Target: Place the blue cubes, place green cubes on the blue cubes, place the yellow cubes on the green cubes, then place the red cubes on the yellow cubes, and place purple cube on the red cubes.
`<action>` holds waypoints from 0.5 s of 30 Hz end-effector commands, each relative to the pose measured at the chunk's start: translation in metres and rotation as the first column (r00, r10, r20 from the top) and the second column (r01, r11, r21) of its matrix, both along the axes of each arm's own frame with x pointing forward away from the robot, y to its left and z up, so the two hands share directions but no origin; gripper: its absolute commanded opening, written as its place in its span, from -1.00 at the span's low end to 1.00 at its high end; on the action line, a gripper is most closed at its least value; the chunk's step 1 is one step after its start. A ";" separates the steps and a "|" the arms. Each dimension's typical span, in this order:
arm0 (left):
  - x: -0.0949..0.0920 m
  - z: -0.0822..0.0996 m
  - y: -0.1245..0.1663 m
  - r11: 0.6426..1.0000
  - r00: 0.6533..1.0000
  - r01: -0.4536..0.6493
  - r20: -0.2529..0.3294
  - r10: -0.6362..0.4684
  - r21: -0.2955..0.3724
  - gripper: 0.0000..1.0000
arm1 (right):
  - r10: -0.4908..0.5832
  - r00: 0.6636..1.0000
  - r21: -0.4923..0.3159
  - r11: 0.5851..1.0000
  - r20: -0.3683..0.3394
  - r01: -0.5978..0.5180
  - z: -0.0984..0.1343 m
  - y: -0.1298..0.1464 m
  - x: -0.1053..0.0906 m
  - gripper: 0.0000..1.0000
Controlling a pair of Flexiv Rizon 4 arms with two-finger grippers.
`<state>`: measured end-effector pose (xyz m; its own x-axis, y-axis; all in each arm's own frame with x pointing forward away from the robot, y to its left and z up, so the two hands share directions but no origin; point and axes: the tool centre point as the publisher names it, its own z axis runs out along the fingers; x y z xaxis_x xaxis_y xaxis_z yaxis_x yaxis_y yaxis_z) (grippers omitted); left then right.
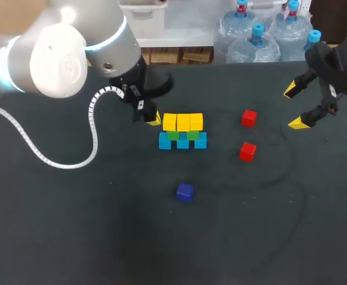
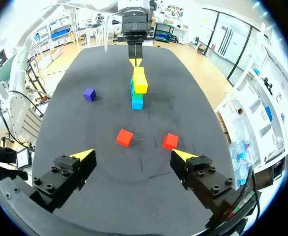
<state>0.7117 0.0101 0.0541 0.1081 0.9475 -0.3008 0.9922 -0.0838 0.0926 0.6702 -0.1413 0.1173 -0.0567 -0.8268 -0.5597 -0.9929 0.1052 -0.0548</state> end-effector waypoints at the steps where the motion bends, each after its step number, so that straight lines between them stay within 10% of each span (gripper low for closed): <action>1: 0.005 0.000 -0.004 1.000 1.000 0.009 -0.008 -0.009 0.002 -1.00 | 0.001 1.000 0.002 1.000 0.000 -0.001 0.000 0.000 0.001 1.00; 15: 0.004 0.000 -0.007 1.000 1.000 0.012 -0.008 -0.012 0.006 -1.00 | 0.001 1.000 0.002 1.000 0.000 -0.001 0.000 0.000 0.001 1.00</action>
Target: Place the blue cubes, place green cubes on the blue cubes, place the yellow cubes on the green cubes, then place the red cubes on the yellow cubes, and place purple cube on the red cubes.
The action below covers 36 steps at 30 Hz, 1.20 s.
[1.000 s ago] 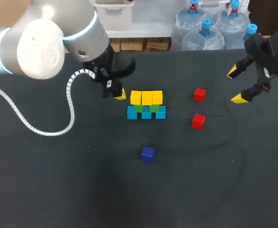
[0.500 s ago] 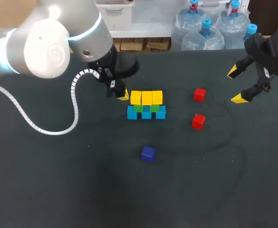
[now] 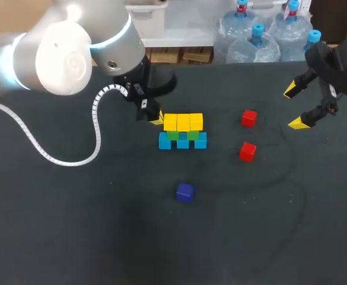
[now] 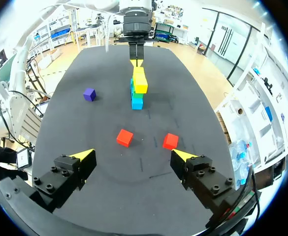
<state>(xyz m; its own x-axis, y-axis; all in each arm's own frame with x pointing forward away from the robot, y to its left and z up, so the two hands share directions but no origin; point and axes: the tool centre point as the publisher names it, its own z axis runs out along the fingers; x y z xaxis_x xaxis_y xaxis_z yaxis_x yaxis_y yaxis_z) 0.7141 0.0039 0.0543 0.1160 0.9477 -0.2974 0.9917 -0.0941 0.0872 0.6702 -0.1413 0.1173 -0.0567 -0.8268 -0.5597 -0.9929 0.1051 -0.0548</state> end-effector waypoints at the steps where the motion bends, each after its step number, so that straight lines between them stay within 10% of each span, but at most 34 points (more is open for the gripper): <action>1: 0.001 0.000 -0.001 1.000 1.000 0.003 -0.003 -0.003 0.002 -1.00 | 0.001 1.000 0.002 1.000 0.000 -0.001 0.000 0.000 0.001 1.00; 32: -0.014 0.031 0.026 1.000 0.999 -0.026 0.041 0.025 0.005 -1.00 | 0.001 1.000 0.002 1.000 0.000 -0.001 0.000 0.000 0.001 1.00; 36: -0.020 0.047 0.037 1.000 0.997 -0.030 0.066 0.030 0.005 -0.10 | 0.001 1.000 0.002 1.000 0.000 -0.001 0.000 0.000 0.001 1.00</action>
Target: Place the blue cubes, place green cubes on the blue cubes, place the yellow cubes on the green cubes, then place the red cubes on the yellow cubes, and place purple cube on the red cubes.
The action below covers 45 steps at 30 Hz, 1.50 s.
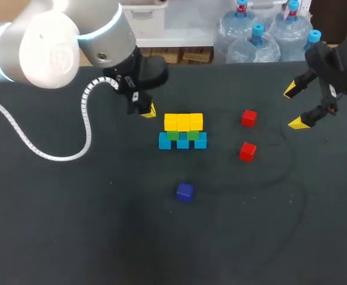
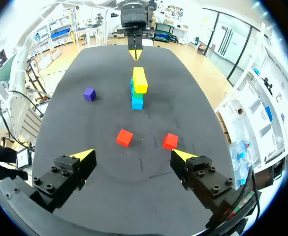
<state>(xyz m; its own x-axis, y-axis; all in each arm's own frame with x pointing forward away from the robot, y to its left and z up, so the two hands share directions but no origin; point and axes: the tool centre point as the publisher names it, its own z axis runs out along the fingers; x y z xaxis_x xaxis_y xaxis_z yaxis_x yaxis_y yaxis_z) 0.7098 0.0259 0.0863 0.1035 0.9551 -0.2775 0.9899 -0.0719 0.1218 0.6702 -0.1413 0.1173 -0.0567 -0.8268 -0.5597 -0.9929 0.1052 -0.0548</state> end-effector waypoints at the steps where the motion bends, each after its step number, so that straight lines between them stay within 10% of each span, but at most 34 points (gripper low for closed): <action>1: -0.018 0.019 0.018 1.000 0.999 -0.007 0.034 0.008 -0.013 0.32 | 0.001 1.000 0.002 1.000 0.000 -0.001 0.000 0.000 0.001 1.00; 2: -0.020 0.023 0.021 1.000 0.999 -0.009 0.037 0.009 -0.017 0.92 | 0.001 1.000 0.002 1.000 0.000 -0.001 0.000 0.000 0.001 1.00; 3: -0.021 0.025 0.024 1.000 0.999 -0.010 0.038 0.010 -0.017 1.00 | 0.001 1.000 0.002 1.000 0.000 -0.001 0.000 0.000 0.001 1.00; 10: -0.032 0.034 0.051 0.999 0.999 -0.027 0.038 0.028 -0.035 1.00 | 0.001 1.000 0.002 1.000 0.000 -0.001 0.000 0.000 0.001 1.00; 29: -0.068 0.054 0.120 0.915 0.999 0.034 -0.003 -0.039 -0.401 1.00 | 0.001 1.000 0.002 1.000 0.000 -0.001 0.000 0.000 0.001 1.00; 45: -0.075 0.059 0.135 0.944 1.000 0.022 -0.006 -0.026 -0.330 1.00 | 0.001 1.000 0.002 1.000 0.000 -0.001 0.000 0.000 0.001 1.00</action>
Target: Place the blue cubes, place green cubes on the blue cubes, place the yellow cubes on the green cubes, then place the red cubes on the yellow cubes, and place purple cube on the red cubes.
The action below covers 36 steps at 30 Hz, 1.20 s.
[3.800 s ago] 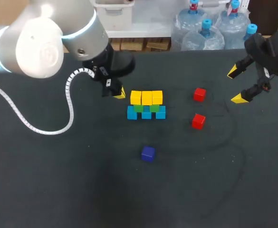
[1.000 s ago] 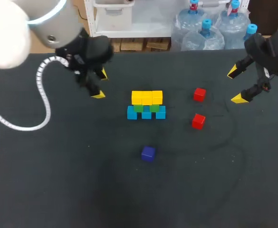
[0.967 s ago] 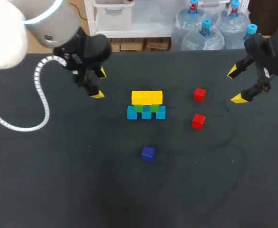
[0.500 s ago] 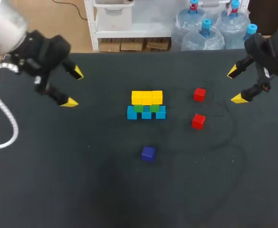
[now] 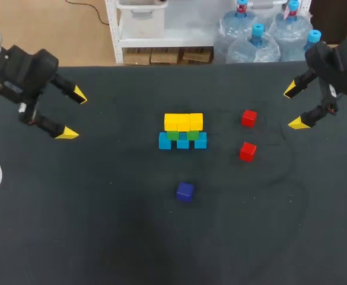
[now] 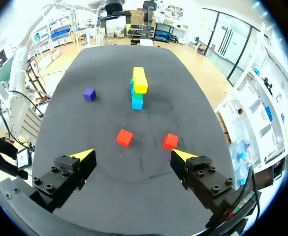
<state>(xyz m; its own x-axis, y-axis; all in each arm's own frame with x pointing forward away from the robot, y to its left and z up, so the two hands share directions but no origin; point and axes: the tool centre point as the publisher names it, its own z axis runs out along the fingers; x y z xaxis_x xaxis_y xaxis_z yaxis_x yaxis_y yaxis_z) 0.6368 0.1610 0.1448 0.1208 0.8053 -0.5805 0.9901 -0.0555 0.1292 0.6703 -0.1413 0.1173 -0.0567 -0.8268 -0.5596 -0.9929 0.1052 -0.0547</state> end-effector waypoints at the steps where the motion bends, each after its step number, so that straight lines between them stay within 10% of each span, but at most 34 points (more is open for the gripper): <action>1: -0.002 0.000 0.000 1.000 1.000 -0.003 0.004 0.003 0.002 1.00 | 0.001 1.000 0.002 1.000 0.000 -0.001 0.000 0.000 0.001 1.00; 13: -0.002 0.000 0.000 1.000 1.000 -0.003 0.004 0.003 0.002 1.00 | -0.130 0.991 -0.111 0.985 0.036 0.134 -0.036 0.020 0.027 1.00; 36: -0.002 0.000 0.000 1.000 1.000 -0.003 0.004 0.003 0.002 1.00 | -0.269 0.961 -0.079 0.958 0.068 0.274 -0.094 0.035 0.089 1.00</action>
